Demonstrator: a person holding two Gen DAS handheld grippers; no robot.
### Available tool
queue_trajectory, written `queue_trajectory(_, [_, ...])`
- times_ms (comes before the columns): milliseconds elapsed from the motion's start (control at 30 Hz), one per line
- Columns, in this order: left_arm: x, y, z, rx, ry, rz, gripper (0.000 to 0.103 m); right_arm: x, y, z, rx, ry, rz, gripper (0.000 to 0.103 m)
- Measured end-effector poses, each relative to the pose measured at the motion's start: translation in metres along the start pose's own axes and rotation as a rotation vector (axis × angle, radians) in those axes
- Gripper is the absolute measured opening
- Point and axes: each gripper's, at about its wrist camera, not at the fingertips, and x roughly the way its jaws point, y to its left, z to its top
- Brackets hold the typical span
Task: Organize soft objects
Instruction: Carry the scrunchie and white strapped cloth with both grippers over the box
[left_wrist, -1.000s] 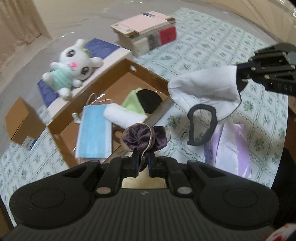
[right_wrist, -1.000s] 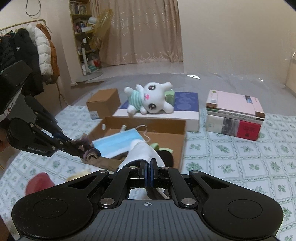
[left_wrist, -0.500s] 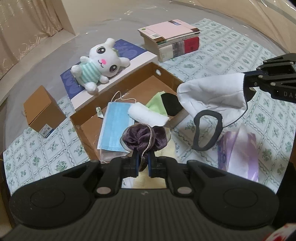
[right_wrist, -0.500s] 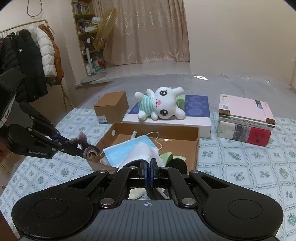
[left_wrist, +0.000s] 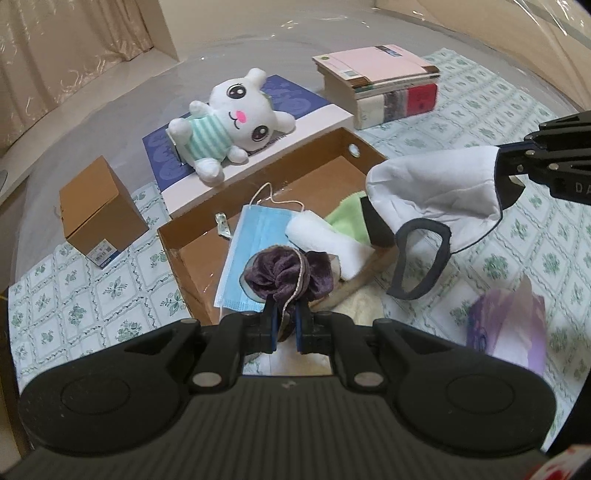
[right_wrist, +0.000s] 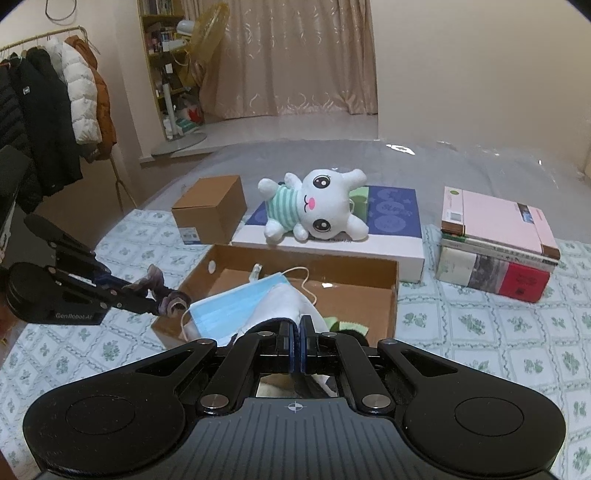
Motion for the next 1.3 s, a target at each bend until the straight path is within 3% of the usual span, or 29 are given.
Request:
queue_trajectory(433, [0.062,0.030,0.019,-0.127,-0.001,-0.011,0.008,0.061,-0.026,0.038,0.085,0.027,-0.003,0.003])
queue_trajectory(833, [0.110,0.033,0.033,-0.159,0.001,-0.020,0.008,0.112,-0.045,0.031,0.155,0.051,-0.031,0.003])
queue_trajectory(1300, [0.150,0.038,0.036,-0.156,0.024,-0.025,0.008,0.164,-0.049,0.004,0.132,0.133,-0.048,0.003])
